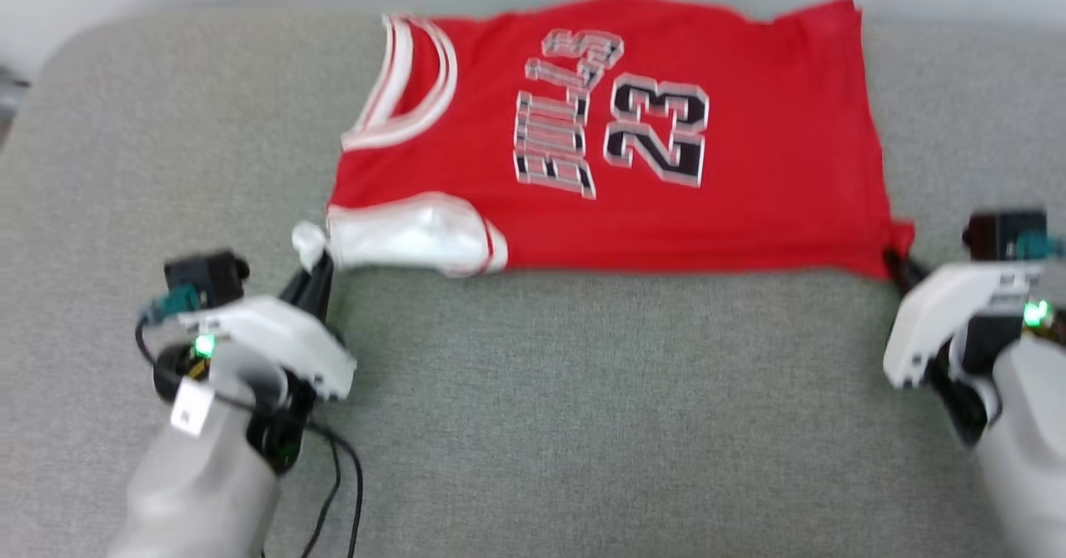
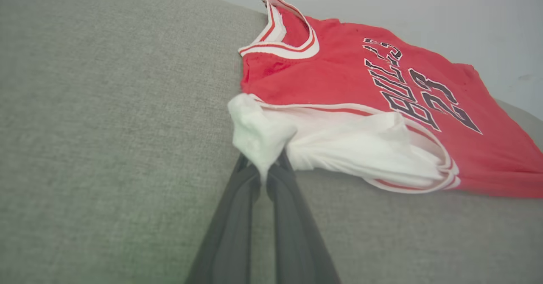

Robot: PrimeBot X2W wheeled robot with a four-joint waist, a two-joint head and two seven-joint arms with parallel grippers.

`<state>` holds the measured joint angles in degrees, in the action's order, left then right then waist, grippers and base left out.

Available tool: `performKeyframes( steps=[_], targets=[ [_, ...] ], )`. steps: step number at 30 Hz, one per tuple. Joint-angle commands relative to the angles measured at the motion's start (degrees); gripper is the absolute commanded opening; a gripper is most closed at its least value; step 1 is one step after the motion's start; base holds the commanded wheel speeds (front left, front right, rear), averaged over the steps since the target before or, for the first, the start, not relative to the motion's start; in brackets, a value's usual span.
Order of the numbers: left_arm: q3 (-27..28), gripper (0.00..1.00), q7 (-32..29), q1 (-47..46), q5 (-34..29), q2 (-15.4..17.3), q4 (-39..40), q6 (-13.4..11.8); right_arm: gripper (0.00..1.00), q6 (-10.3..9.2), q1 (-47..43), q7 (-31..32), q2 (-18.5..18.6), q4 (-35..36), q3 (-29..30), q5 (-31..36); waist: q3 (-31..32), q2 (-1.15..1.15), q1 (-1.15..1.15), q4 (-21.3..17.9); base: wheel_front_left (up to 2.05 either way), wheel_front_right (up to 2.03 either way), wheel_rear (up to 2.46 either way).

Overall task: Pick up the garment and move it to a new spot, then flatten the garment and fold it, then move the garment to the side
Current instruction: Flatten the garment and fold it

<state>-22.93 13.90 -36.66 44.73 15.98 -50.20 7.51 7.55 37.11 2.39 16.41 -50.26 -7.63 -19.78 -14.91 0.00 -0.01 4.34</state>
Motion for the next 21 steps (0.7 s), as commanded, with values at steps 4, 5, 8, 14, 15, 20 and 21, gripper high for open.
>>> performKeyframes(
  steps=[4, 5, 8, 14, 15, 20, 21],
  targets=[
    [0.0, 0.00, -0.2, 8.0, 0.7, 1.6, 3.4, -1.5, 0.00, -0.13, -8.4, 0.4, 0.7, 3.0, 1.7, -1.8, 6.5, 0.00, 0.01, 0.3, 0.00, 0.00, 0.00],
    [0.2, 0.00, -0.5, 9.9, 1.0, 2.1, 4.6, -2.1, 0.00, -0.13, -10.3, 0.5, 0.8, 4.1, 2.1, -1.7, 7.4, 0.00, 0.01, 0.2, 0.00, 0.00, 0.00],
    [0.3, 0.00, -1.5, 16.7, 1.7, 3.1, 9.0, -4.4, 0.00, -0.14, -16.1, 1.6, 0.8, 7.7, 3.8, -1.6, 9.7, 0.00, 0.01, 0.1, 0.00, 0.00, 0.00],
    [1.0, 0.00, -5.0, 30.3, 2.9, 6.0, 21.6, -11.1, 0.00, -0.16, -27.9, 5.4, -0.5, 18.0, 8.7, 0.3, 13.5, 0.00, 0.01, 0.2, 0.00, 0.00, 0.00],
    [1.1, 0.00, -5.7, 32.7, 3.1, 6.6, 24.3, -12.5, 0.00, -0.16, -30.0, 6.3, -0.9, 20.0, 9.6, 0.8, 14.2, 0.00, 0.01, 0.2, 0.00, 0.00, 0.00],
    [2.0, 0.00, -10.2, 43.6, 4.6, 9.9, 37.1, -18.6, 0.00, -0.20, -39.8, 11.8, -3.4, 31.3, 14.8, 3.4, 16.4, 0.00, 0.01, 0.7, 0.00, 0.00, 0.00],
    [2.3, 0.00, -10.9, 45.5, 4.9, 10.5, 39.4, -19.8, 0.00, -0.20, -41.7, 13.0, -4.2, 33.4, 15.9, 3.9, 16.6, 0.00, 0.01, 0.8, 0.00, 0.00, 0.00]
  ],
)
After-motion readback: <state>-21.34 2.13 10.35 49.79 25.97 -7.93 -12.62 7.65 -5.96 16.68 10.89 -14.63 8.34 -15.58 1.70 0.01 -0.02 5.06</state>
